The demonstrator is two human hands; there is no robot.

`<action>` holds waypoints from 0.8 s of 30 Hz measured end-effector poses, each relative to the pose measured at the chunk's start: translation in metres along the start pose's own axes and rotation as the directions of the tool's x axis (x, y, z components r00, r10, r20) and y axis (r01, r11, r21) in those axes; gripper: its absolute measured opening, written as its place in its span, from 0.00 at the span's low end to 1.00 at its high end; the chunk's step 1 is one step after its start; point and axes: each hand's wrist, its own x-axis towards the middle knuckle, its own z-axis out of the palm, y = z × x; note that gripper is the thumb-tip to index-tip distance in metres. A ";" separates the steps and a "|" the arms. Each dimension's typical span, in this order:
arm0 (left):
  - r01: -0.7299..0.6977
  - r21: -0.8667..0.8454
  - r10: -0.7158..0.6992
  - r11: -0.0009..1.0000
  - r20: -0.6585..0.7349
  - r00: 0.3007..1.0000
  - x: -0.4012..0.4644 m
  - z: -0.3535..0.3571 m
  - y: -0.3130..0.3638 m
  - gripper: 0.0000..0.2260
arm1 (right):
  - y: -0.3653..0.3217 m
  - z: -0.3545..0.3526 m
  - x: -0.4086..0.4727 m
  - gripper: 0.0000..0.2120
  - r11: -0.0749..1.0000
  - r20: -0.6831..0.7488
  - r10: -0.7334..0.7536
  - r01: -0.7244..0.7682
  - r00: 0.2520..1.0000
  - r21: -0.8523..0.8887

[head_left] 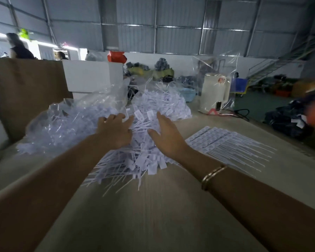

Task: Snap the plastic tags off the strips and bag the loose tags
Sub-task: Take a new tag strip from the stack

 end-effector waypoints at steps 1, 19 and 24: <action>-0.010 -0.010 0.010 1.000 0.048 0.999 -0.001 0.003 0.000 0.24 | -0.001 0.010 0.014 0.30 0.996 0.013 -0.006 0.007 1.000 -0.093; -0.121 -0.095 0.062 0.988 -0.475 0.878 -0.039 -0.010 0.015 0.18 | 0.025 -0.038 0.020 0.22 0.968 -0.066 0.099 -0.112 0.993 -0.225; -0.286 -0.147 0.195 0.947 -0.444 0.875 -0.079 -0.022 0.059 0.18 | 0.082 -0.080 -0.030 0.13 0.934 0.035 0.024 -0.010 0.999 -0.357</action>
